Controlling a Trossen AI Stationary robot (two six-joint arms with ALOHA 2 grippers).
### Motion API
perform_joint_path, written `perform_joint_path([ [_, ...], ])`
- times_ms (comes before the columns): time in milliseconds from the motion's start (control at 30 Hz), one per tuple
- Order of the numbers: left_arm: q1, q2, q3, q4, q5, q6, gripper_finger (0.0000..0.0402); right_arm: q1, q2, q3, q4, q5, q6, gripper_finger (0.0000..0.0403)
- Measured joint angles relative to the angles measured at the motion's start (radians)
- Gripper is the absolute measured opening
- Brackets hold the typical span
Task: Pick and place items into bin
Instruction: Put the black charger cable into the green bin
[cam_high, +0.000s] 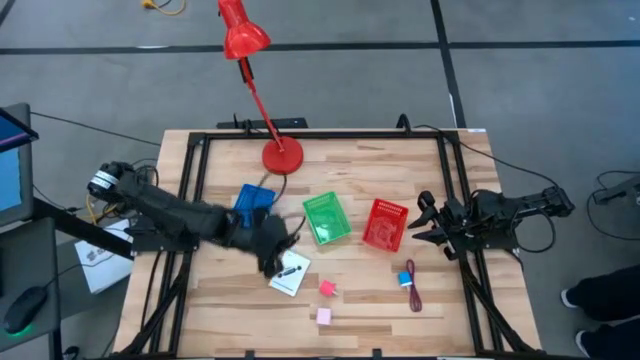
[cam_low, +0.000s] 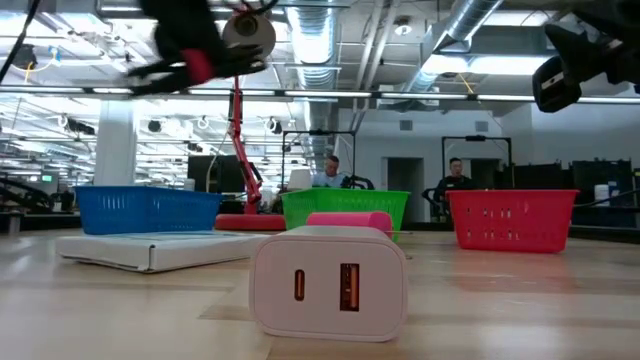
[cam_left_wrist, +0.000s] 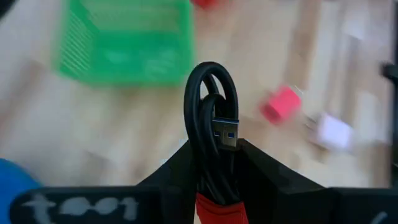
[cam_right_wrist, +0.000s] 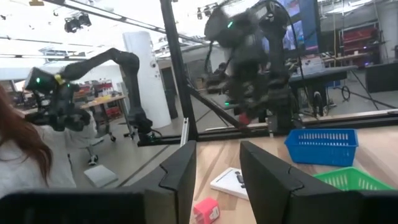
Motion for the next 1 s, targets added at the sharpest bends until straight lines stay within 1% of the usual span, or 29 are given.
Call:
perform_joint_path([
  [67,0.069,-0.001,0.045,-0.018,-0.012,0.116,0.0074,0.000,0.000,0.000,0.005,0.000,0.000,0.0119],
  [133,0.150,0.000,0.065,0.024,0.017,0.232,0.0077,0.000,0.000,0.000,0.004,0.000,0.000,0.0119],
  [167,0.194,0.004,0.069,0.064,0.050,0.278,0.0077,0.000,0.000,0.000,0.004,0.000,0.000,0.0119],
  [233,0.273,0.028,0.071,0.149,0.147,0.359,0.0074,0.000,0.000,0.000,0.004,0.000,0.000,0.0119],
  [300,0.339,0.077,0.071,0.217,0.236,0.416,0.0073,0.000,0.000,0.000,0.004,0.000,0.000,0.0119],
  [367,0.389,0.142,0.071,0.274,0.300,0.459,0.0073,0.000,0.000,0.000,0.004,0.000,0.000,0.0119],
  [433,0.432,0.211,0.071,0.306,0.370,0.556,0.0073,0.000,0.000,0.000,0.004,0.000,0.000,0.0119],
  [500,0.462,0.278,0.074,0.304,0.422,0.669,0.0073,0.000,0.000,0.000,0.004,0.000,0.000,0.0119],
  [633,0.485,0.380,0.131,0.304,0.425,0.836,0.0073,0.000,0.000,0.000,-0.001,0.000,0.000,0.0119],
  [767,0.483,0.441,0.188,0.299,0.420,1.066,0.0073,0.000,0.000,0.000,-0.004,0.000,0.000,0.0119],
  [867,0.465,0.460,0.205,0.290,0.404,1.187,0.0073,0.000,0.000,0.000,-0.006,0.000,0.000,0.0119],
  [933,0.448,0.460,0.212,0.288,0.371,1.234,0.0073,0.000,0.000,0.000,-0.009,0.000,0.000,0.0119],
  [1000,0.428,0.460,0.225,0.244,0.295,1.266,0.0073,0.000,0.000,0.000,-0.017,0.000,0.000,0.0119],
])
